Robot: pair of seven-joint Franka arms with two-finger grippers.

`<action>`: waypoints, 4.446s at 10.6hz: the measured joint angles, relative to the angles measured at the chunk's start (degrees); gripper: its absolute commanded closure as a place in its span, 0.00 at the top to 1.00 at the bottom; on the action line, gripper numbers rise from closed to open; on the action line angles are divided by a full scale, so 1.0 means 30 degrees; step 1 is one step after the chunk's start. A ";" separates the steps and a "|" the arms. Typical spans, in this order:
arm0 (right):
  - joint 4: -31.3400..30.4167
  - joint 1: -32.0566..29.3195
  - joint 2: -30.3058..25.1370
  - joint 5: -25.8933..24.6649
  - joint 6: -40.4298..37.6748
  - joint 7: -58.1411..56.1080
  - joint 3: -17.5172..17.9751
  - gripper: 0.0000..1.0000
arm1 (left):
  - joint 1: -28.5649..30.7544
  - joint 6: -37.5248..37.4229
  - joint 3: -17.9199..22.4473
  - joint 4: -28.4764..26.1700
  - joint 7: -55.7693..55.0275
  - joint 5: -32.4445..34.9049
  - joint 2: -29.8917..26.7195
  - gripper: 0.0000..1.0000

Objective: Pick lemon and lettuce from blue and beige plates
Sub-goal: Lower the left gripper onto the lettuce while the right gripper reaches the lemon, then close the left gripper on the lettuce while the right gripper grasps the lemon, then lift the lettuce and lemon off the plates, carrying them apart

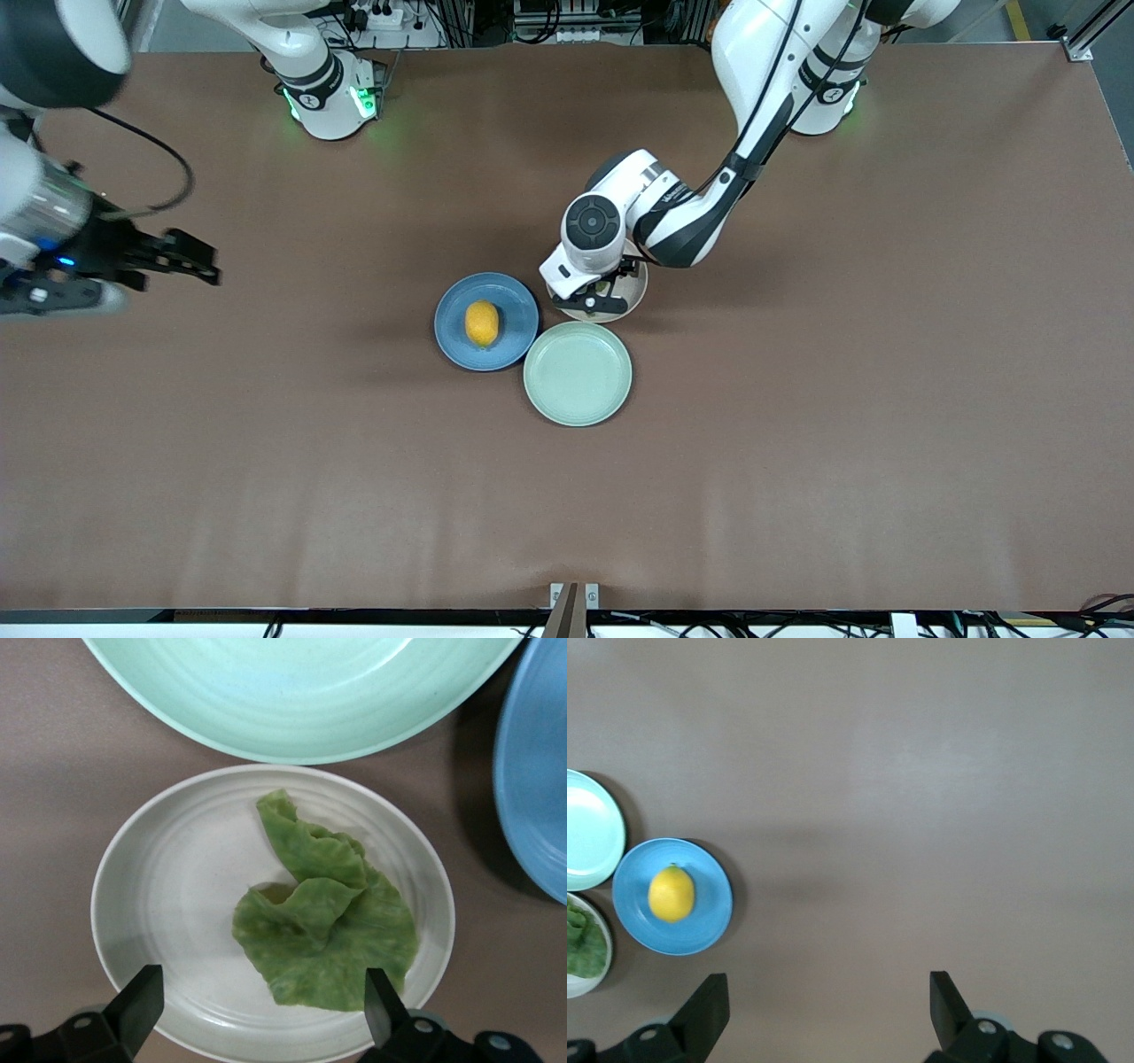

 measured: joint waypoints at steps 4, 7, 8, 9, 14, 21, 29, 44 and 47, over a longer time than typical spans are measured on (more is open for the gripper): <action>-0.0246 0.1902 0.1439 0.0240 0.0150 0.1680 0.0025 1.00 | -0.0326 0.0517 0.0009 0.0016 0.0000 0.0281 0.0732 1.00; -0.0930 0.2786 0.2191 0.0347 0.1933 0.2877 0.0028 1.00 | -0.0405 0.0753 0.0035 0.0024 0.0000 0.0299 0.1056 1.00; -0.1651 0.3044 0.2253 0.0379 0.3000 0.3177 0.0029 1.00 | -0.0477 0.1049 0.0043 0.0029 0.0000 0.0300 0.1214 1.00; -0.2493 0.3353 0.2338 0.0389 0.4169 0.3661 0.0028 1.00 | -0.0610 0.1286 0.0066 0.0029 -0.0001 0.0300 0.1410 1.00; -0.4030 0.5200 0.4060 0.0408 0.7638 0.5798 0.0039 1.00 | -0.0910 0.1981 0.0235 0.0259 -0.0002 0.0326 0.1745 0.36; -0.6356 0.7067 0.5379 0.0417 1.1983 0.7904 0.0043 1.00 | -0.0917 0.2054 0.0263 0.0516 -0.0507 0.0869 0.1735 0.00; -0.8073 0.8470 0.6996 0.0424 1.6484 0.9224 0.0043 1.00 | -0.0747 0.0736 0.0387 0.0829 -0.0554 0.0875 0.0394 0.00; -0.7746 0.9252 0.8336 -0.0373 1.7619 0.9912 -0.0205 0.31 | 0.2271 -0.0979 0.0515 0.1440 -0.0600 0.1475 -0.3174 0.00; -0.5639 0.8370 0.7750 -0.0390 1.3025 0.8324 -0.0370 0.31 | 0.3278 -0.1325 0.0524 0.1462 -0.0233 0.2422 -0.3426 0.00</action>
